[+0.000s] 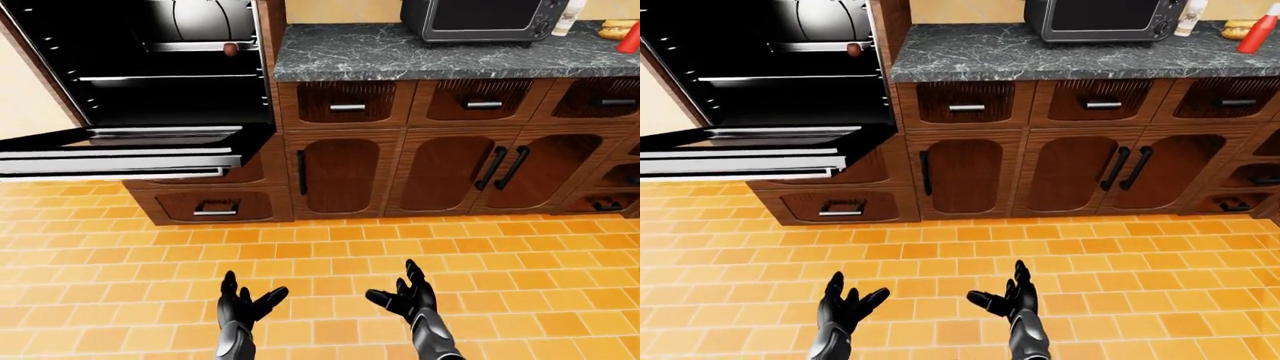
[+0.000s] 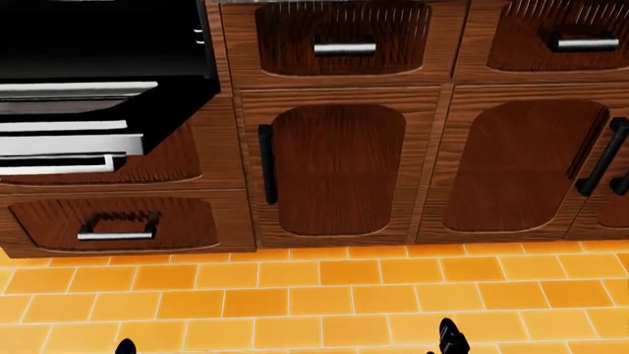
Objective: Close the oven door.
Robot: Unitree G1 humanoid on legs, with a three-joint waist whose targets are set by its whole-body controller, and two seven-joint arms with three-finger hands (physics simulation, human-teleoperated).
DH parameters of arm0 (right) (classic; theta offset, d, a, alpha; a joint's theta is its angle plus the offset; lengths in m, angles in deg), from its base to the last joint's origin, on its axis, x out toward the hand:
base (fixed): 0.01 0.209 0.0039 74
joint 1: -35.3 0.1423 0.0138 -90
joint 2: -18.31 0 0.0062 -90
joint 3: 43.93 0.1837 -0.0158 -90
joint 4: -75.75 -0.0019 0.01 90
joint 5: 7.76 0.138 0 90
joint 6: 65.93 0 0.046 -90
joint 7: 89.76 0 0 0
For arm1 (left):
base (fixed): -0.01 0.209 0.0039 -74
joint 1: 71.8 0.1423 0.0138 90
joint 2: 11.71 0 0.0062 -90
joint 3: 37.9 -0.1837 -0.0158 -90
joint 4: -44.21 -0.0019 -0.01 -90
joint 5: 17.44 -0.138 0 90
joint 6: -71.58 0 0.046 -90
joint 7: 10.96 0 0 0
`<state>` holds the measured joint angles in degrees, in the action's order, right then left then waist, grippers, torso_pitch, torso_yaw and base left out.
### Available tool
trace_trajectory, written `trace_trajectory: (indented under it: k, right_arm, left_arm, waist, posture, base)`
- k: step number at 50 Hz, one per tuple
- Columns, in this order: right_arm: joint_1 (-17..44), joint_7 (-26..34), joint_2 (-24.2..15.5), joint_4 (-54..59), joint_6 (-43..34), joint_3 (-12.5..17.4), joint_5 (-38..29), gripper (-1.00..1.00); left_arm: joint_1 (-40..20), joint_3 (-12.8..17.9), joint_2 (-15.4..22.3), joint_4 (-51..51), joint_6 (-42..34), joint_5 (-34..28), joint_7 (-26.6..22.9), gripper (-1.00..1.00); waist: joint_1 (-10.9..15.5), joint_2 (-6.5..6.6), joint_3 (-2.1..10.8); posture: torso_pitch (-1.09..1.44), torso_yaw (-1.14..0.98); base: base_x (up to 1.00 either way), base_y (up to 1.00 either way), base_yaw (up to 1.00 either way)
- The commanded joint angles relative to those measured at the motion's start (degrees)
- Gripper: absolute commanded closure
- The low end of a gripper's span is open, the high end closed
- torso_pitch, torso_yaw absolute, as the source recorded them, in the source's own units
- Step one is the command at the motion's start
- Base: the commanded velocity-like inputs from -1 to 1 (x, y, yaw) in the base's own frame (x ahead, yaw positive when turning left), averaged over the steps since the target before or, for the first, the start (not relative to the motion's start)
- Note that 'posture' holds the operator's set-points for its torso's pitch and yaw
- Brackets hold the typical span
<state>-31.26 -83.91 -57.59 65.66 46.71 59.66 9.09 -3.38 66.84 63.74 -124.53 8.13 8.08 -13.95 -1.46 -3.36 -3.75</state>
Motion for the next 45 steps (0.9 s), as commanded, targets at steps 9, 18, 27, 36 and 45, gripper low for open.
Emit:
trace_trajectory:
  k: [9, 18, 27, 36, 45]
  right_arm:
    - [1.41, -0.57, -0.52, -2.07, 2.66, 0.18, -0.63, -1.00]
    - [1.62, -0.73, -0.61, -2.09, 2.38, 0.26, -0.90, -1.00]
    - [1.57, -0.66, -0.67, -2.11, 2.63, 0.34, -0.84, -1.00]
    - [1.55, -0.56, -0.47, -2.12, 2.64, 0.32, -0.74, -1.00]
    - [1.50, -0.29, -0.40, -2.19, 2.95, 0.20, -0.49, -1.00]
  left_arm:
    - [-1.13, -0.39, 0.09, 1.39, 1.07, -0.51, -0.76, -1.00]
    - [-1.12, -0.39, 0.17, 1.39, 1.14, -0.52, -0.65, -1.00]
    - [-0.90, -0.35, 0.12, 1.27, 1.42, -0.59, -0.34, -1.00]
    - [-0.74, -0.23, 0.17, 1.27, 1.27, -0.48, -0.30, -1.00]
    - [-0.66, -0.29, 0.18, 1.23, 1.36, -0.70, 0.05, -1.00]
  waist:
    - [-0.51, 1.44, 2.62]
    - [2.03, 6.64, 3.50]
    - [0.59, 0.07, 2.80]
    - [0.70, 10.64, 4.69]
    - [1.83, 2.54, 1.81]
  posture:
    - [0.00, 0.00]
    - [0.00, 0.00]
    - [0.00, 0.00]
    - [0.00, 0.00]
    - [0.00, 0.00]
  base:
    - [0.00, 1.00, 0.00]
    - [0.00, 1.00, 0.00]
    - [0.00, 1.00, 0.00]
    - [0.00, 1.00, 0.00]
    - [0.00, 1.00, 0.00]
